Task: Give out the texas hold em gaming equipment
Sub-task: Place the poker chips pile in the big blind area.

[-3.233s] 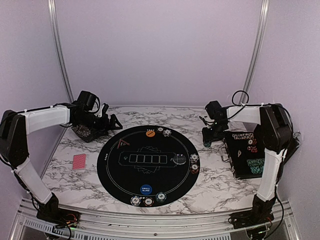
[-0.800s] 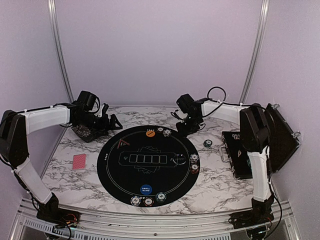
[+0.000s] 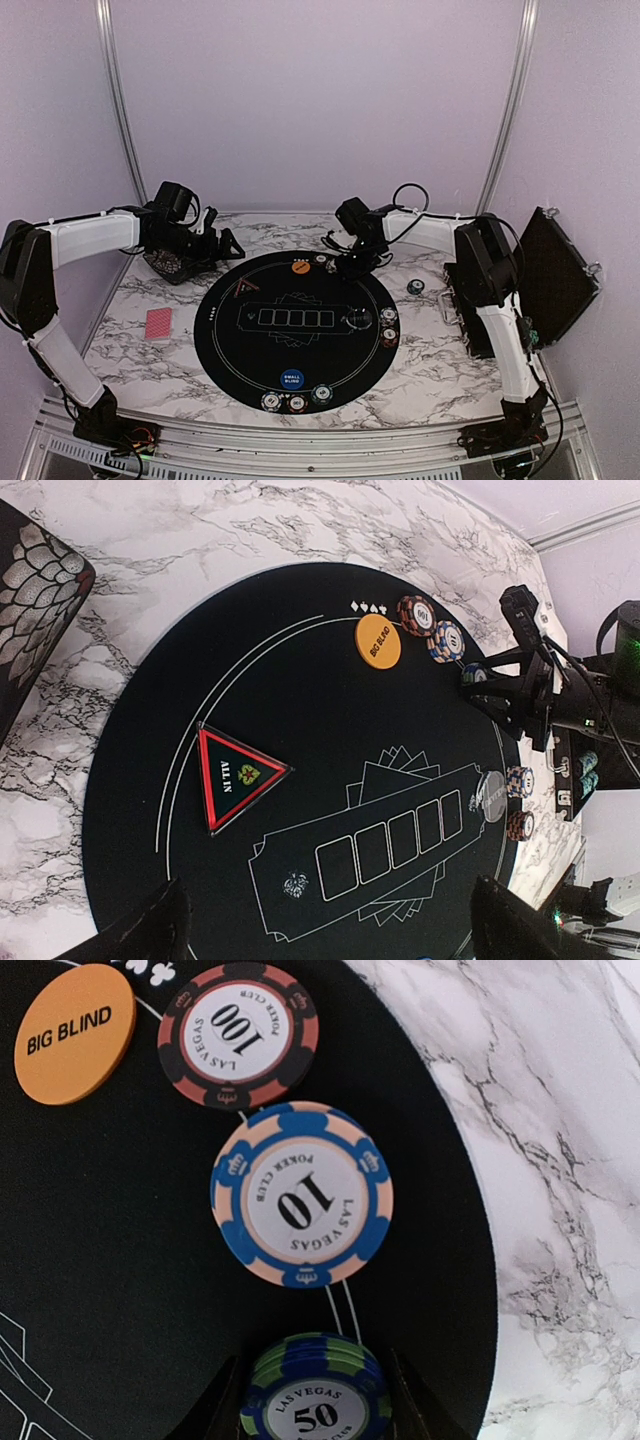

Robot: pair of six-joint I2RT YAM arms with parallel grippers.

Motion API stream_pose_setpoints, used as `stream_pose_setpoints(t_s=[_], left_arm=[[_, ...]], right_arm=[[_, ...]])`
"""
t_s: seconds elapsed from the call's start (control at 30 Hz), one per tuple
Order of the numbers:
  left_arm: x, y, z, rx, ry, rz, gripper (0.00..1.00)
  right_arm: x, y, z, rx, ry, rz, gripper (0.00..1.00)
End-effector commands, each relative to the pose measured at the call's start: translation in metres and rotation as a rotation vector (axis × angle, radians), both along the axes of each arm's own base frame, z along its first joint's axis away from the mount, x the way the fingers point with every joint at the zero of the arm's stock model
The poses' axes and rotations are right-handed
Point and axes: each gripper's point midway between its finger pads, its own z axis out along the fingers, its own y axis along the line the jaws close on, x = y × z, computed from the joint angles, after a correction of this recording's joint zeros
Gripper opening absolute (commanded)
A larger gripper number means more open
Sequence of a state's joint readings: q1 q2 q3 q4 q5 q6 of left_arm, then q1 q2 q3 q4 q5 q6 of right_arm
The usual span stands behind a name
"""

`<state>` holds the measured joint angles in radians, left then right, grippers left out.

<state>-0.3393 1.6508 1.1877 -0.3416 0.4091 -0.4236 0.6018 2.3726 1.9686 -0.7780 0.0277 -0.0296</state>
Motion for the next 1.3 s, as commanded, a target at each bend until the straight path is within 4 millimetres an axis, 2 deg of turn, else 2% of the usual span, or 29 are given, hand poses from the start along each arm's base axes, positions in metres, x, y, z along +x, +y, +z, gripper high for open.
stream_pose_setpoints(t_s=[0.0, 0.6, 0.83, 1.0, 1.27], left_arm=[[0.0, 0.001, 0.004, 0.002, -0.017, -0.001, 0.99], [0.001, 0.001, 0.003, 0.004, -0.014, 0.001, 0.99], [0.001, 0.001, 0.002, 0.004, -0.013, 0.001, 0.99], [0.0, 0.001, 0.003, 0.004, -0.013, 0.001, 0.99], [0.0, 0.001, 0.003, 0.004, -0.013, 0.001, 0.99]], right_arm=[[0.014, 0.006, 0.0, 0.016, -0.033, 0.013, 0.36], [0.018, -0.002, -0.01, 0.009, -0.014, 0.01, 0.38], [0.015, -0.003, -0.011, 0.004, -0.002, 0.007, 0.46], [0.012, -0.004, -0.013, -0.001, 0.012, 0.004, 0.57], [0.008, 0.0, -0.004, 0.01, 0.008, 0.0, 0.61]])
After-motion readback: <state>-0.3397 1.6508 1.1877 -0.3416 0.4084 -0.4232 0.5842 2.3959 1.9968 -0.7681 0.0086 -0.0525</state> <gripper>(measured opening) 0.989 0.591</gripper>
